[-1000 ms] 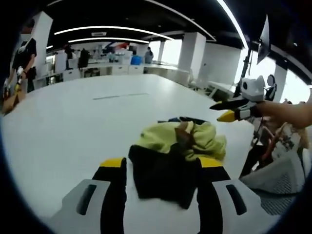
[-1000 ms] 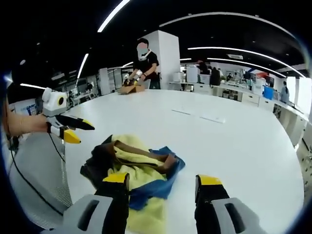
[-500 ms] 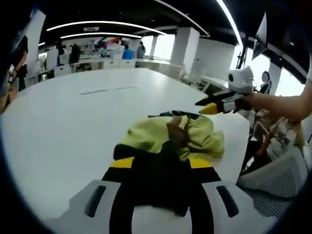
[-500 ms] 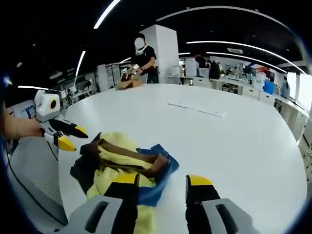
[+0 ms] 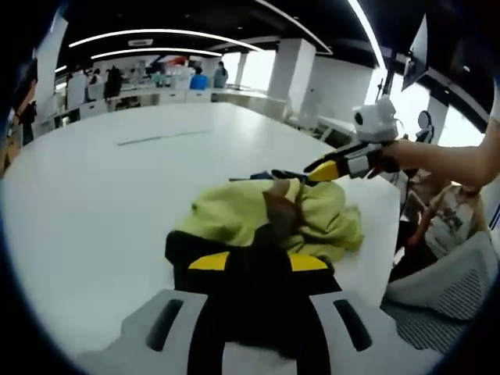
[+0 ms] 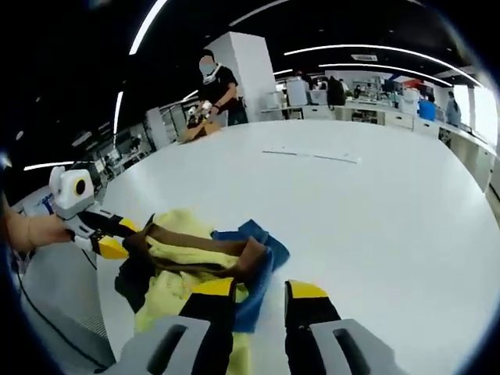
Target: Fold the garment on the visible template until the final outline fits inside the template.
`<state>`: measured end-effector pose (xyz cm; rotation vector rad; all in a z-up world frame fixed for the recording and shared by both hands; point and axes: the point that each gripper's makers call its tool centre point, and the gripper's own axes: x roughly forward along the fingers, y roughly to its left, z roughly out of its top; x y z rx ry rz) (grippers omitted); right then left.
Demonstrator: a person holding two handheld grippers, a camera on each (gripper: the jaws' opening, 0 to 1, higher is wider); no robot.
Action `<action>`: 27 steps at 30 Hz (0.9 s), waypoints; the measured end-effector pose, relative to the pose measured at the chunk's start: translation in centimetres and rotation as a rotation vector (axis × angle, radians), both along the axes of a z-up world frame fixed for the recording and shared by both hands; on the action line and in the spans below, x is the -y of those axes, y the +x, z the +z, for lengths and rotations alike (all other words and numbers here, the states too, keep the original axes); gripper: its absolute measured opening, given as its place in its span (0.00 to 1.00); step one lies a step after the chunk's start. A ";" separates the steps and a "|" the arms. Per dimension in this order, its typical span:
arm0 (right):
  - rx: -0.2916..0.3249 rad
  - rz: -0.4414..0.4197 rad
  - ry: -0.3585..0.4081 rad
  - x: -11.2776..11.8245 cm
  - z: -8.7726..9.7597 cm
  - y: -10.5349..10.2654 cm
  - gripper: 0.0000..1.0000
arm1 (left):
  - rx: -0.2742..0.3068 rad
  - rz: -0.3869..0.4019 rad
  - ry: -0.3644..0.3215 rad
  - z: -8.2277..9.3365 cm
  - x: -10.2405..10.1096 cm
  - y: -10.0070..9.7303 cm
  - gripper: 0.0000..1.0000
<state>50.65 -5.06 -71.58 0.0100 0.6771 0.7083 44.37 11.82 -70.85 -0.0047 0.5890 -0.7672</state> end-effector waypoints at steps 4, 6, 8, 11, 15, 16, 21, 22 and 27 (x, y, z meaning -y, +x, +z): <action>-0.034 -0.002 0.008 -0.4 -0.5 -0.2 0.14 | -0.009 -0.013 0.007 -0.5 0.1 -0.1 0.13; -0.049 -0.006 0.008 -0.4 -0.8 -0.3 0.13 | -0.010 -0.019 0.007 -0.5 0.1 -0.1 0.10; -0.059 -0.005 0.011 -0.5 -0.9 -0.4 0.10 | -0.013 -0.025 0.013 -0.6 0.1 -0.2 0.06; -0.081 -0.012 0.015 -0.6 -1.1 -0.6 0.06 | -0.021 -0.028 0.015 -0.8 0.0 -0.2 0.00; -0.099 -0.024 0.012 -0.5 -1.5 -0.7 0.01 | -0.021 -0.031 0.011 -0.8 0.0 -0.1 0.00; -0.100 -0.028 0.007 -0.5 -1.5 -0.7 0.00 | -0.027 -0.031 0.013 -0.9 -0.1 -0.1 0.00; -0.099 -0.035 0.004 -0.5 -1.4 -0.8 0.00 | -0.017 -0.024 0.009 -0.4 -0.3 0.2 0.00; -0.102 -0.037 0.000 -0.4 -1.5 -0.8 0.00 | -0.017 -0.023 0.008 -0.4 -0.3 0.2 0.00; -0.102 -0.039 0.002 -0.5 -0.7 -1.0 0.00 | 0.011 -0.008 0.003 0.9 -0.8 0.7 0.00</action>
